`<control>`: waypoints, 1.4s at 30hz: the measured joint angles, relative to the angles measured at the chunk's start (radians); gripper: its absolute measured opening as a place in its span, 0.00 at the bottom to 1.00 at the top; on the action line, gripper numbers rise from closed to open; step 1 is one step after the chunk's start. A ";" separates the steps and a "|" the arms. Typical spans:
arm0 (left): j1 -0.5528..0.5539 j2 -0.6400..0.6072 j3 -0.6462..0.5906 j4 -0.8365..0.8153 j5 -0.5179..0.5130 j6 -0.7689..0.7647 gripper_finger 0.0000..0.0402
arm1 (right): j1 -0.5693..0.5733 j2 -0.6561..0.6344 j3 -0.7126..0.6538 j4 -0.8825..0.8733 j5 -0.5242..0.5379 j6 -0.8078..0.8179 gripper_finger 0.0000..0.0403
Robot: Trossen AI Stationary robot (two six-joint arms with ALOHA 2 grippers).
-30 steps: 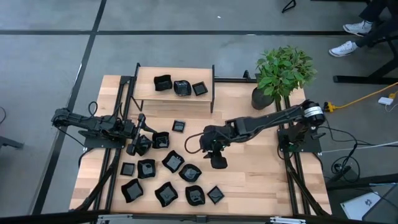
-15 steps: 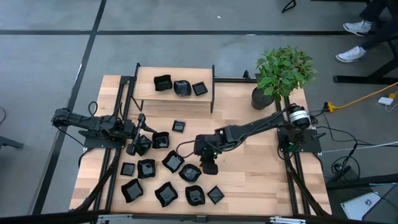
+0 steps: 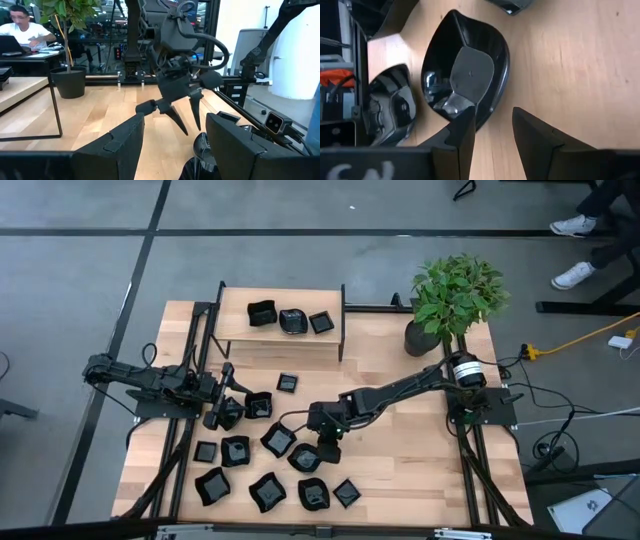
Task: Pick & Place Mini shaped plates
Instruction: Stack the leaf shaped plate on top of the leaf shaped plates on the shelf
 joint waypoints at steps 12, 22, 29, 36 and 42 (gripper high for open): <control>0.000 0.000 0.000 0.000 0.000 0.000 0.52 | 0.017 0.062 0.000 0.051 0.088 0.029 0.33; 0.000 0.000 0.000 0.000 0.000 0.000 0.52 | 0.027 0.072 0.000 0.071 0.087 0.032 0.32; 0.000 0.000 0.000 0.000 0.000 0.000 0.52 | 0.029 0.073 0.000 0.079 0.069 0.032 0.19; 0.000 0.000 0.000 0.000 0.000 0.000 0.52 | 0.029 0.073 0.000 0.084 0.065 0.028 0.02; 0.000 0.000 0.000 0.000 0.000 0.000 0.52 | 0.029 0.073 0.000 0.082 0.064 0.028 0.02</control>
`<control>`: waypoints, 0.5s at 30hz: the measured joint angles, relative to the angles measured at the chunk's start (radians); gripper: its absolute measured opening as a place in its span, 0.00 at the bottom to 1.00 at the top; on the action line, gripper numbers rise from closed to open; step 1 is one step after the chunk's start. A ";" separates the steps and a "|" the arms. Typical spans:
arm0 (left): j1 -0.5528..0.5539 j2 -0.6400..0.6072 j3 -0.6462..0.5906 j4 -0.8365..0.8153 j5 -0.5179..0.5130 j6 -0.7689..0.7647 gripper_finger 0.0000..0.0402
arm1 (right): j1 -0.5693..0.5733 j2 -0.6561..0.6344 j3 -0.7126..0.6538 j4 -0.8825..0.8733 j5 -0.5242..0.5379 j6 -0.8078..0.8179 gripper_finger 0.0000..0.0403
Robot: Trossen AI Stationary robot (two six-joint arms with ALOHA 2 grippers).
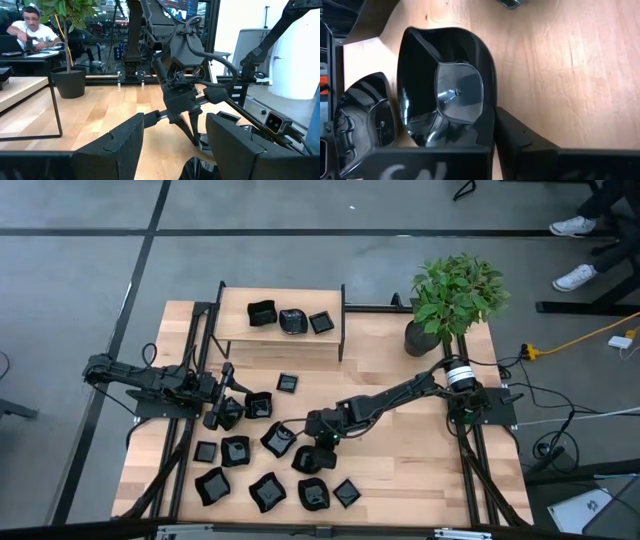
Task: Pick & Place Mini shaped plates
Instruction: Stack the leaf shaped plate on top of the leaf shaped plates on the shelf
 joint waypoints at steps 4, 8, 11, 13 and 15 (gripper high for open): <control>0.000 0.000 0.000 0.000 0.000 0.000 0.52 | -0.001 -0.001 0.000 -0.003 -0.027 -0.009 0.02; 0.000 0.000 0.000 0.000 0.000 0.000 0.52 | -0.008 -0.021 0.000 -0.024 -0.047 -0.026 0.01; 0.000 0.000 0.000 -0.001 0.000 0.000 0.52 | -0.019 -0.044 0.000 -0.043 -0.047 -0.045 0.01; 0.000 0.000 0.000 0.001 0.000 0.000 0.52 | -0.027 -0.062 0.000 -0.069 -0.045 -0.055 0.01; 0.000 0.000 0.000 -0.001 0.000 0.000 0.52 | -0.035 -0.079 0.000 -0.074 -0.045 -0.066 0.01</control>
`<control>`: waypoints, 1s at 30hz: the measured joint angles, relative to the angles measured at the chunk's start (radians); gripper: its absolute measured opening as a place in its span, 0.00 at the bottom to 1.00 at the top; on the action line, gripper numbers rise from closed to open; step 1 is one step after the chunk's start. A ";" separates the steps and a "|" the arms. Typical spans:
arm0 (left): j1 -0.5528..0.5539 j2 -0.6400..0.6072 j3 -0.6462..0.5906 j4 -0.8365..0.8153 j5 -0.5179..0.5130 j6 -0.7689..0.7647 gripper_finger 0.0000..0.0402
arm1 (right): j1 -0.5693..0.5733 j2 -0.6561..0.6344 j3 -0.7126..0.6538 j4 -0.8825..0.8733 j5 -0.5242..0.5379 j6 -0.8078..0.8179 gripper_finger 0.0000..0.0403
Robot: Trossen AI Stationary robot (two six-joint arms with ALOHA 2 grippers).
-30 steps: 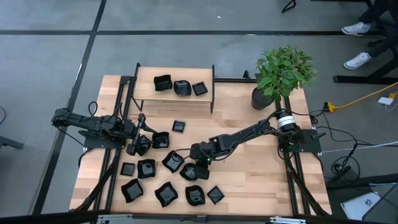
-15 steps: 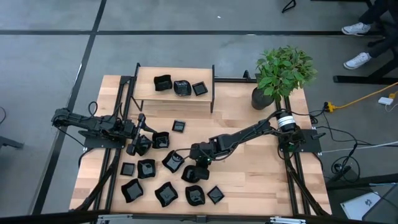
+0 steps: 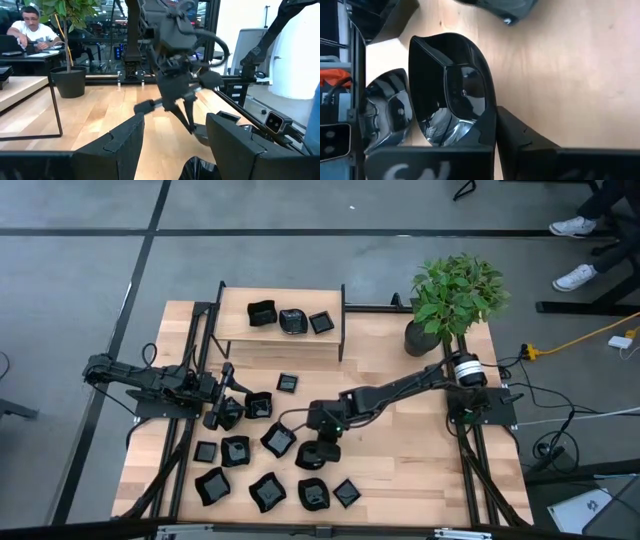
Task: Pick & Place Mini shaped plates
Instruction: Stack the leaf shaped plate on top of the leaf shaped plates on the shelf
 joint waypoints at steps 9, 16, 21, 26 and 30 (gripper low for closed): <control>0.000 0.000 0.000 0.002 0.000 0.000 0.52 | -0.027 -0.080 0.000 -0.052 -0.002 -0.042 0.01; 0.000 0.000 0.000 0.001 0.000 0.000 0.52 | -0.042 -0.148 0.000 -0.055 -0.002 -0.058 0.01; 0.000 0.000 0.000 0.001 0.000 0.000 0.52 | -0.052 -0.194 0.000 -0.055 -0.002 -0.064 0.01; 0.000 0.000 0.000 0.001 0.000 0.000 0.52 | -0.066 -0.218 0.000 -0.057 -0.001 -0.061 0.01; 0.000 0.000 0.000 0.001 0.000 0.000 0.52 | -0.075 -0.231 0.000 -0.054 -0.002 -0.061 0.01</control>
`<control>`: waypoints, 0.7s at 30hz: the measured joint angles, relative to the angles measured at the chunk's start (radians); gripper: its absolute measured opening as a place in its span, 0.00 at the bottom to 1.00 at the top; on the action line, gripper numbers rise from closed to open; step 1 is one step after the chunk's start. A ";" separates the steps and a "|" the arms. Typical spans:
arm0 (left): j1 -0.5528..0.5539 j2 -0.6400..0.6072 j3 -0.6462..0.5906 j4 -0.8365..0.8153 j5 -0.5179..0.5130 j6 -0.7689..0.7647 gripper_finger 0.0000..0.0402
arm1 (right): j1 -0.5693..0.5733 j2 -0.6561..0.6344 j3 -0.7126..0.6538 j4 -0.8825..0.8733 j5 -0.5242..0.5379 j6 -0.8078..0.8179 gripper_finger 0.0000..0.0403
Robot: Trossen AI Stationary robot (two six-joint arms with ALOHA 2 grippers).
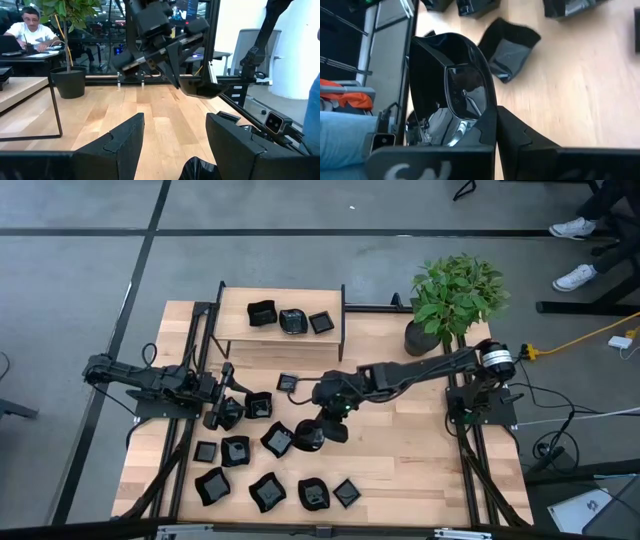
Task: Pick & Place Mini shaped plates
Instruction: Stack the leaf shaped plate on top of the leaf shaped plates on the shelf
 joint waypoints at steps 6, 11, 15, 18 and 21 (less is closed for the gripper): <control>0.000 0.000 0.000 0.000 0.000 0.000 0.52 | -0.015 -0.035 0.000 -0.001 -0.001 0.000 0.01; 0.000 0.000 0.000 0.000 -0.001 0.000 0.52 | -0.037 -0.076 0.000 0.006 0.008 -0.004 0.01; 0.000 0.000 0.000 -0.001 0.000 0.000 0.52 | -0.061 -0.110 0.000 0.014 0.008 -0.004 0.01; 0.000 0.000 0.000 0.000 0.000 0.000 0.52 | -0.078 -0.124 0.000 0.023 0.009 -0.008 0.01; 0.000 0.000 0.000 0.000 -0.001 0.000 0.52 | -0.095 -0.133 0.000 0.025 0.009 -0.011 0.01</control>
